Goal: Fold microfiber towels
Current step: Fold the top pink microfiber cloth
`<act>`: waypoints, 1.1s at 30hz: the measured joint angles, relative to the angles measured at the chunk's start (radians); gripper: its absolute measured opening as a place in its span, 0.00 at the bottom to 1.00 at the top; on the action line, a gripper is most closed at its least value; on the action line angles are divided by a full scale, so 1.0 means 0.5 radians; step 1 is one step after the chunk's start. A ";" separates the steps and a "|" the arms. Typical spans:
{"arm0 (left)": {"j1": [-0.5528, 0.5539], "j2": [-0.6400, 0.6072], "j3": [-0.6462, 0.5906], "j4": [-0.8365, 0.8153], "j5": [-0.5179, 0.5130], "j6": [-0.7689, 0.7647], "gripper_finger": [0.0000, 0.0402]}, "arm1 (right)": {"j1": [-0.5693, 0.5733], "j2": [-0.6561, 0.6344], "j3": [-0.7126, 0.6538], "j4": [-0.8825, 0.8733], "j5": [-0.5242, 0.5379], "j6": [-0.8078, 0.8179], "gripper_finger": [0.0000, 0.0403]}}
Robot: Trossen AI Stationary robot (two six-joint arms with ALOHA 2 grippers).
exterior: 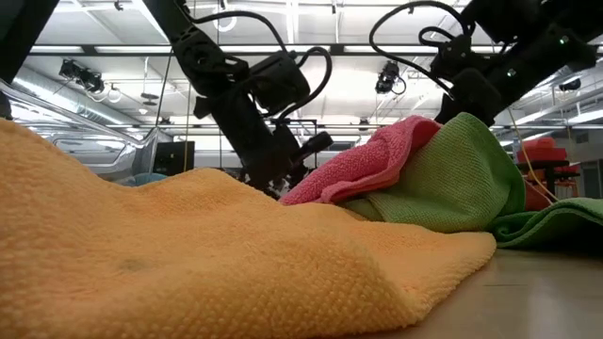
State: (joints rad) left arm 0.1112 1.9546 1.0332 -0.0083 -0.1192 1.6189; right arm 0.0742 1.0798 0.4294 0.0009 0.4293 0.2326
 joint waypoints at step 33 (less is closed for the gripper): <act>-0.088 -0.093 0.880 -2.187 0.091 -0.613 0.03 | -0.001 0.347 -0.044 0.463 -0.087 -0.114 0.26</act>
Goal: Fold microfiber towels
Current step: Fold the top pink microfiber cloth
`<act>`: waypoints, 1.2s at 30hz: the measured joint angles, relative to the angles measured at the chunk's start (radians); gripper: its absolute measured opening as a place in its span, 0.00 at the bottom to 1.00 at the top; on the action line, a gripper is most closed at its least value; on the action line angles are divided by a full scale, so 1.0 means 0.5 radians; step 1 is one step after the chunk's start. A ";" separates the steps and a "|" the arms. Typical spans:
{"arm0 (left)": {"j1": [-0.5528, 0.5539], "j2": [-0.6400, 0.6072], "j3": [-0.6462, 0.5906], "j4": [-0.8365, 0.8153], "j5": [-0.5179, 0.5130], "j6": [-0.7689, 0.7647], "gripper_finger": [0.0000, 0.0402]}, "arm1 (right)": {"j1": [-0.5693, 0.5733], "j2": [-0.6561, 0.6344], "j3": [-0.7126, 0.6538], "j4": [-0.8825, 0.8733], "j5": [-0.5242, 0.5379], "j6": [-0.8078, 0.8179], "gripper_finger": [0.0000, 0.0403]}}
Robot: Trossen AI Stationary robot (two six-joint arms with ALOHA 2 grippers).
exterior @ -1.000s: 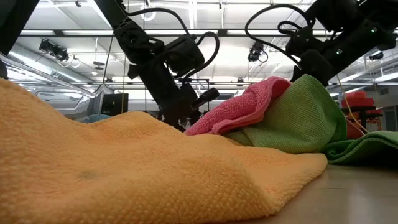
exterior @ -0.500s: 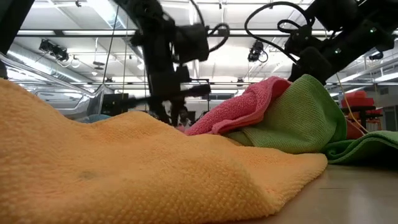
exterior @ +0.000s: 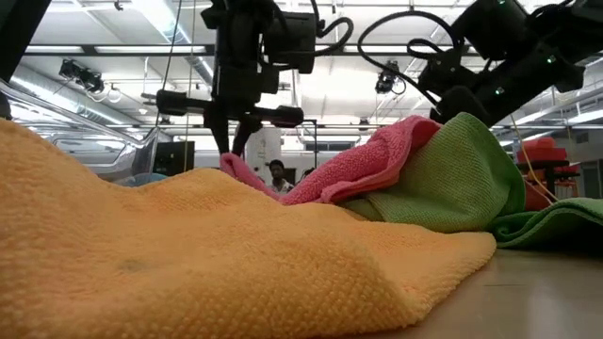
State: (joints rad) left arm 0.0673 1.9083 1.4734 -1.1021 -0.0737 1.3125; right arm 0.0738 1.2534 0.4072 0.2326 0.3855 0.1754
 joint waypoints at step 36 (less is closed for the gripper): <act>0.097 0.410 0.509 -0.006 0.113 0.120 0.02 | -0.069 0.001 0.005 0.084 -0.057 -0.106 0.26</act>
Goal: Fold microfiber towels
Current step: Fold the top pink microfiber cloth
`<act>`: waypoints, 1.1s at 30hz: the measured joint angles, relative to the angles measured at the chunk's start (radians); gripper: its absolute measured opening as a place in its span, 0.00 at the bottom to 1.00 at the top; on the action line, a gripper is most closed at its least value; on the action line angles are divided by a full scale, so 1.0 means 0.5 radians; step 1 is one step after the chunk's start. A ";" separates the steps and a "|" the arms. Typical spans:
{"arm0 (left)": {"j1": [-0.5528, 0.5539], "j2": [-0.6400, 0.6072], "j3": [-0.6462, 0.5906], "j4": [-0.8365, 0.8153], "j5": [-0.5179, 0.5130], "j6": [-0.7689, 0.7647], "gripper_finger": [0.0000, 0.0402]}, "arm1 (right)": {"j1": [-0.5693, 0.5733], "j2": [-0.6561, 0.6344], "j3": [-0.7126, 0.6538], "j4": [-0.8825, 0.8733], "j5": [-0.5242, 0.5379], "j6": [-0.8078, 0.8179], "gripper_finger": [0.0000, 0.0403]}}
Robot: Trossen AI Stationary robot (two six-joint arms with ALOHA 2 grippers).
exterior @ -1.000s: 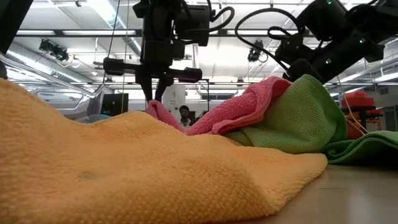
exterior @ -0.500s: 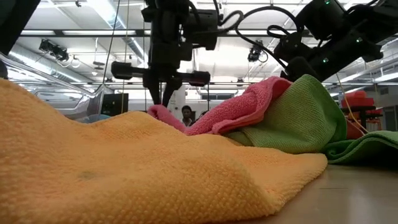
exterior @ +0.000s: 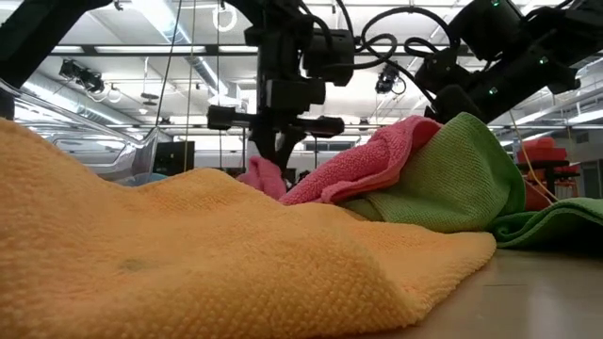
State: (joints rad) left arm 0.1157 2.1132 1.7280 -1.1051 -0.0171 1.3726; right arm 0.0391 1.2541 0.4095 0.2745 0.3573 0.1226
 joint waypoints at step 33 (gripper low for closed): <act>0.019 0.190 0.000 0.504 -0.084 -0.054 0.08 | 0.001 0.002 -0.001 -0.055 -0.010 0.065 0.26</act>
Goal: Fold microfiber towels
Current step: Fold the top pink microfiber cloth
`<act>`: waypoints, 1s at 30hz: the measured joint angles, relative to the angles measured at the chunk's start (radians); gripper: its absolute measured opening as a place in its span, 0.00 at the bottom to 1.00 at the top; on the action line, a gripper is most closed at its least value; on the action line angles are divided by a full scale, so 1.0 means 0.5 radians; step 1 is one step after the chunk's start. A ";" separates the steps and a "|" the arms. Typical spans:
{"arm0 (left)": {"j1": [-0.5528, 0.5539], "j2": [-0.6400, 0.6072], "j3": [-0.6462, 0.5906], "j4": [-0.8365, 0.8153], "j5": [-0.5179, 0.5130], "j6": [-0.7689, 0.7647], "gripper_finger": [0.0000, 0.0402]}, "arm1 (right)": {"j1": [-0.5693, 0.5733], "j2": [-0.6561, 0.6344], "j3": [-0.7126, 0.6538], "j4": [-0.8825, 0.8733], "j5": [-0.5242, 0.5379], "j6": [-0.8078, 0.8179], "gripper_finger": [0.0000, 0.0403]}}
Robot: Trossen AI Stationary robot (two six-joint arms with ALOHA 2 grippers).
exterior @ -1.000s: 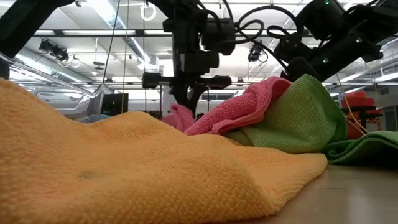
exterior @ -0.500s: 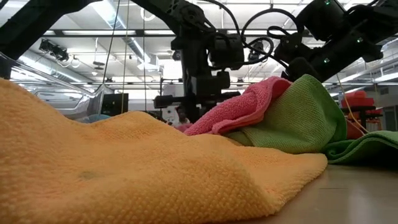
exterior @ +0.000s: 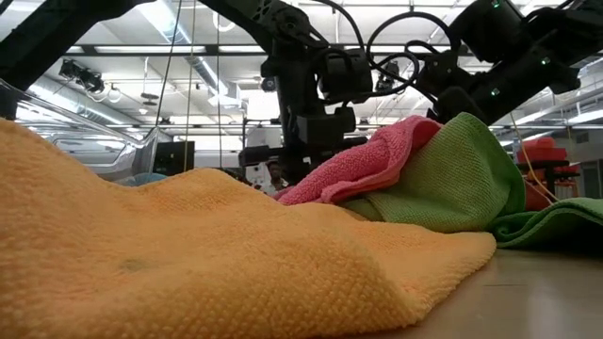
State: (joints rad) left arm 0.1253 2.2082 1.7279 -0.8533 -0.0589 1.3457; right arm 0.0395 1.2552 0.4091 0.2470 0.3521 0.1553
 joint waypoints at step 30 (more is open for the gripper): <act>-0.009 -0.129 0.002 0.093 -0.196 -0.708 0.42 | -0.066 0.363 0.001 0.296 -0.080 -0.018 0.26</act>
State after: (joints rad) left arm 0.1207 2.1436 1.7290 -0.8070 -0.1570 0.9915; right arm 0.0067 1.4368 0.4094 0.3953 0.3122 0.1463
